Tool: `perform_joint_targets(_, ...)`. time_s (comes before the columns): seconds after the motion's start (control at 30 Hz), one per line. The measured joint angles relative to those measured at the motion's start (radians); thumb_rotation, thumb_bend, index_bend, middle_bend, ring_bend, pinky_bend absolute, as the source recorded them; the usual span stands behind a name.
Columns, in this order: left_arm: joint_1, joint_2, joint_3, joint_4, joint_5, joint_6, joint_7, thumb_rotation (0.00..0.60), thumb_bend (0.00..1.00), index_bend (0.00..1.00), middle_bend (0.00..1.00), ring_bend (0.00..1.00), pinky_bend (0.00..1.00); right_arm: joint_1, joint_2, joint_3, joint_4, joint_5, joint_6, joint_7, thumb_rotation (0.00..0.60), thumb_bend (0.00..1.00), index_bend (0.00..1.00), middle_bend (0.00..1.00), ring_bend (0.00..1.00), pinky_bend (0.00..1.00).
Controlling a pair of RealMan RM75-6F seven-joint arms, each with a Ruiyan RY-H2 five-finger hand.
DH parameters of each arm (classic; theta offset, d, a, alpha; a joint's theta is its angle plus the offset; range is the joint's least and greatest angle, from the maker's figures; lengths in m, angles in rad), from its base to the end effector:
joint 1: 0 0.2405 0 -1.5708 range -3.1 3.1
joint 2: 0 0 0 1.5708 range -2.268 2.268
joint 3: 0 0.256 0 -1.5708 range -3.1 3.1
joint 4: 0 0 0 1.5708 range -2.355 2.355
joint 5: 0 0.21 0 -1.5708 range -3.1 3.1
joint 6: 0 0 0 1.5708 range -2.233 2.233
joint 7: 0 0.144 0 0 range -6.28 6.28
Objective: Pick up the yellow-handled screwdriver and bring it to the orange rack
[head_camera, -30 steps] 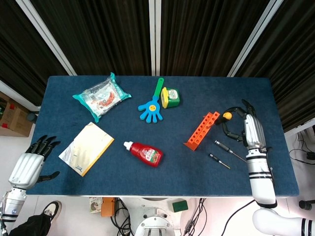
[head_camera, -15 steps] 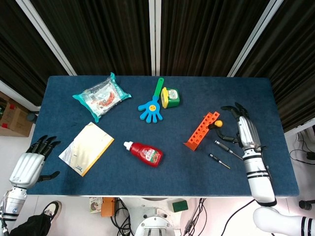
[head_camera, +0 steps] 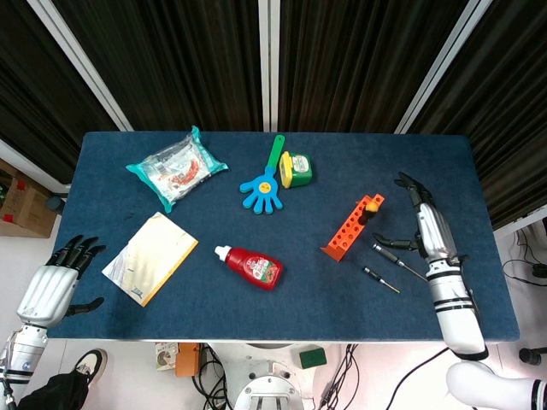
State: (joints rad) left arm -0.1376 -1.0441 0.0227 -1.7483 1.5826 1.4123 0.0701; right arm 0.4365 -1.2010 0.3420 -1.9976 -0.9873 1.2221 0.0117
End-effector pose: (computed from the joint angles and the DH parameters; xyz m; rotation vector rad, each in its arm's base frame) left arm -0.2793 0.1769 0.1472 -1.5775 -0.9283 -0.8872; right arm -0.1701 -0.2955 0.1197 1.1912 -1.4317 1.3332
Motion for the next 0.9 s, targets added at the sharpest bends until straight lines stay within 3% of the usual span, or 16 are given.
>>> perform_joint_targets(0.17,0.001,0.0,0.0,-0.001,0.0,0.002,0.003,0.6,0.0,0.18,0.12,0.04,0.22,-0.024,0.023,-0.021,-0.012,-0.061,0.008,0.023,0.6,0.07,0.0,0.11,0.0,0.0)
perform_joint_targets(0.33,0.004,0.0,0.0,-0.002,0.002,0.011,0.005,0.6,0.0,0.18,0.12,0.04,0.22,-0.079,0.076,-0.09,-0.027,-0.169,0.032,0.022,0.6,0.1,0.0,0.1,0.0,0.0)
perform_joint_targets(0.53,0.011,-0.001,-0.001,-0.004,0.01,0.029,0.013,0.6,0.0,0.18,0.12,0.04,0.22,-0.21,0.092,-0.22,0.023,-0.349,0.211,-0.151,0.6,0.16,0.0,0.01,0.0,0.0)
perform_joint_targets(0.67,0.016,-0.005,-0.002,0.0,0.023,0.046,0.016,0.6,0.0,0.18,0.12,0.04,0.22,-0.335,0.056,-0.311,0.112,-0.417,0.36,-0.278,0.6,0.21,0.0,0.0,0.0,0.0)
perform_joint_targets(0.77,0.017,-0.009,-0.001,0.003,0.027,0.049,0.02,0.6,0.0,0.18,0.12,0.04,0.22,-0.423,0.037,-0.366,0.187,-0.455,0.439,-0.29,0.6,0.21,0.0,0.0,0.0,0.0)
perform_joint_targets(0.9,0.017,-0.015,0.0,0.003,0.028,0.045,0.035,0.6,0.0,0.18,0.12,0.04,0.22,-0.471,0.032,-0.392,0.235,-0.479,0.477,-0.248,0.6,0.21,0.0,0.0,0.0,0.0)
